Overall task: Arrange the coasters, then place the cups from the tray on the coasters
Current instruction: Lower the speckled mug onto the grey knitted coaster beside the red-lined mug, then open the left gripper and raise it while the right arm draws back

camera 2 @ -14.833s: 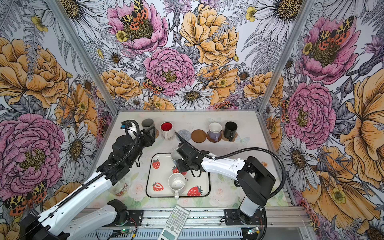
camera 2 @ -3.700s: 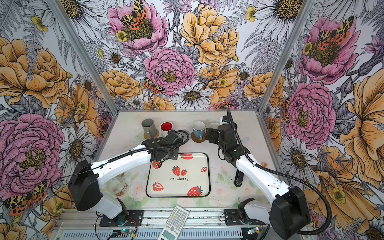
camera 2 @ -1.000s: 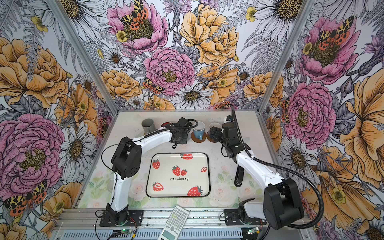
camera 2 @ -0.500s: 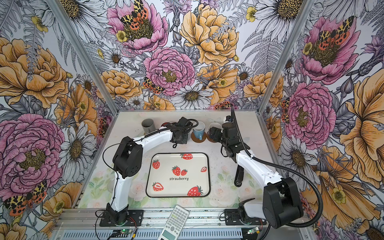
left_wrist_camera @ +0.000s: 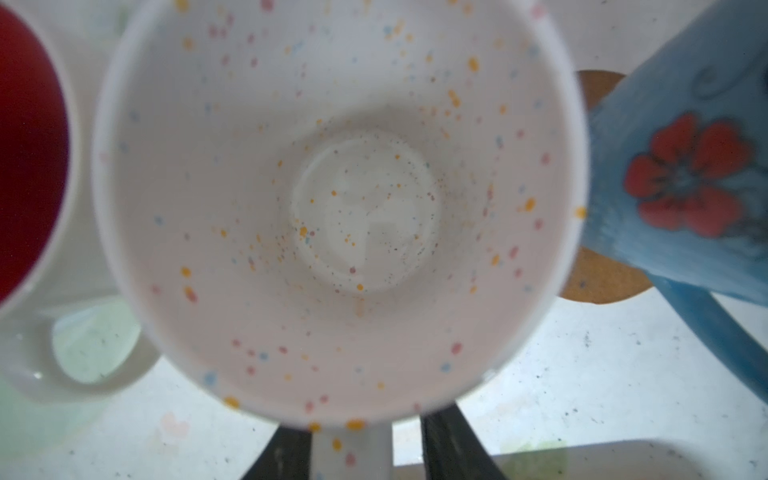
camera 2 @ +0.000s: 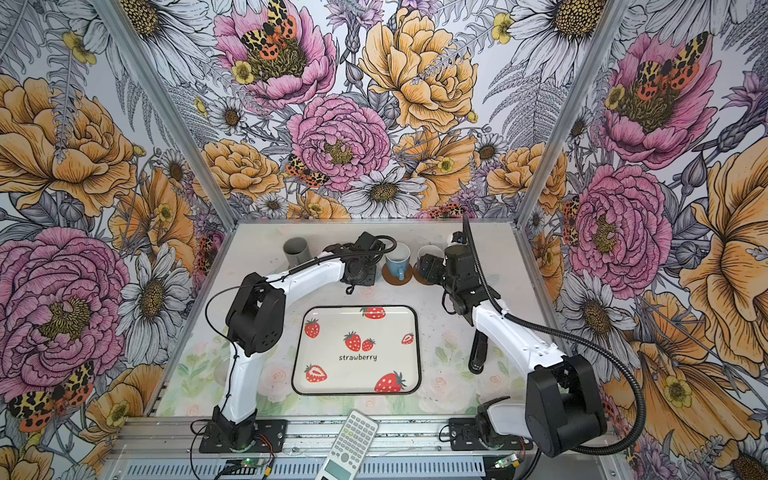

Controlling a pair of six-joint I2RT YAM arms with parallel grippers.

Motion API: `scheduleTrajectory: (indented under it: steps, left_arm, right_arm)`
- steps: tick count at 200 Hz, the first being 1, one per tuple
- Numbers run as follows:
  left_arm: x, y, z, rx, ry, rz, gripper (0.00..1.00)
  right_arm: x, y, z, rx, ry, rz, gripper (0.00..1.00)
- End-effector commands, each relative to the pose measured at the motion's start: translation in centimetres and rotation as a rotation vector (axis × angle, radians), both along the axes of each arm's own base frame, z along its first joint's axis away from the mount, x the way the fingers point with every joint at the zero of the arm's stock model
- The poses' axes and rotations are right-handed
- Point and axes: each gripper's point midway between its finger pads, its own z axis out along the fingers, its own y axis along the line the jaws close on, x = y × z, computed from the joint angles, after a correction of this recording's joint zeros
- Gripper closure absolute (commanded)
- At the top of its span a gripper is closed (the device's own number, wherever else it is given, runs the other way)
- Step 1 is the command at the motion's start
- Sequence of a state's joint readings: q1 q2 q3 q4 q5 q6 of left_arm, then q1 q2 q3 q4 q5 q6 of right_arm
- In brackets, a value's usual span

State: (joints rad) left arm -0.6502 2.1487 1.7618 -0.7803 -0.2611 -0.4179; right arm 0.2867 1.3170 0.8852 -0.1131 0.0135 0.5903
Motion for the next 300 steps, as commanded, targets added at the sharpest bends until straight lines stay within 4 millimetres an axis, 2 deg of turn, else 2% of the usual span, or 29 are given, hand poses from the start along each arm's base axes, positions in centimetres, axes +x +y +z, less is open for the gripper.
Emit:
scheduleTrajectory:
  steps: [1,29,44,73,95,97,99,111,123,139,141,154,162,177,210,227,262,277,300]
  left_arm:
    - [1.3,-0.3,2.2,-0.042,-0.060,0.011,0.46]
    - [1.3,-0.1,2.9,-0.046,-0.072,0.015,0.37]
    - [1.2,-0.1,3.9,-0.052,-0.089,0.013,0.34]
    - [0.7,1.7,8.1,-0.035,-0.182,0.031,0.31]
    - [-0.1,4.5,13.0,0.004,-0.303,0.064,0.28]
    - [-0.2,4.8,13.0,0.013,-0.308,0.066,0.28]
    - [-0.4,5.2,14.5,0.002,-0.337,0.073,0.28]
    - [-1.3,7.2,17.2,0.003,-0.419,0.100,0.24]
    - [-2.1,9.3,19.4,-0.003,-0.499,0.128,0.23]
    - [-3.3,12.6,20.6,-0.010,-0.589,0.177,0.14]
    - [-3.3,13.0,20.2,-0.006,-0.590,0.181,0.14]
    - [-4.3,15.8,20.6,-0.023,-0.646,0.226,0.07]
    - [-4.9,17.5,20.2,-0.020,-0.670,0.253,0.02]
    - [-6.2,21.0,19.6,-0.002,-0.718,0.333,0.01]
    - [-8.5,27.6,16.5,0.071,-0.793,0.489,0.01]
    - [-9.2,30.6,14.0,0.116,-0.792,0.562,0.01]
    - [-9.2,33.4,10.6,0.167,-0.805,0.602,0.01]
    - [-8.6,33.5,9.6,0.172,-0.824,0.574,0.01]
    - [-8.1,33.3,7.6,0.191,-0.823,0.525,0.01]
  right_arm:
    - [0.1,-0.4,0.8,0.017,-0.034,-0.020,0.12]
    - [0.0,-0.5,1.0,0.020,-0.040,-0.024,0.13]
    - [-0.1,-0.7,1.1,0.018,-0.043,-0.025,0.12]
    - [-0.6,-2.1,1.5,0.003,-0.055,-0.045,0.12]
    - [-1.4,-4.9,1.8,-0.020,-0.066,-0.097,0.10]
    - [-1.6,-5.1,1.9,-0.022,-0.069,-0.099,0.10]
    - [-1.7,-5.4,1.9,-0.024,-0.072,-0.103,0.10]
    - [-2.3,-7.2,2.1,-0.041,-0.086,-0.138,0.09]
    - [-3.0,-9.1,2.3,-0.066,-0.103,-0.174,0.05]
    - [-3.7,-11.4,2.1,-0.118,-0.115,-0.222,0.03]
    - [-3.8,-11.6,2.1,-0.122,-0.115,-0.226,0.02]
    - [-4.1,-13.6,1.6,-0.193,-0.112,-0.292,0.00]
    - [-4.2,-14.6,1.3,-0.227,-0.105,-0.328,0.00]
    - [-4.3,-16.9,0.3,-0.289,-0.102,-0.414,0.00]
    - [-3.6,-18.0,-1.5,-0.317,-0.198,-0.430,0.00]
    - [-3.5,-18.2,-2.5,-0.337,-0.243,-0.436,0.00]
    - [-2.5,-18.6,-5.0,-0.398,-0.207,-0.418,0.00]
    - [-1.7,-18.4,-6.1,-0.401,-0.205,-0.393,0.00]
    - [-0.6,-18.0,-6.3,-0.409,-0.220,-0.361,0.00]
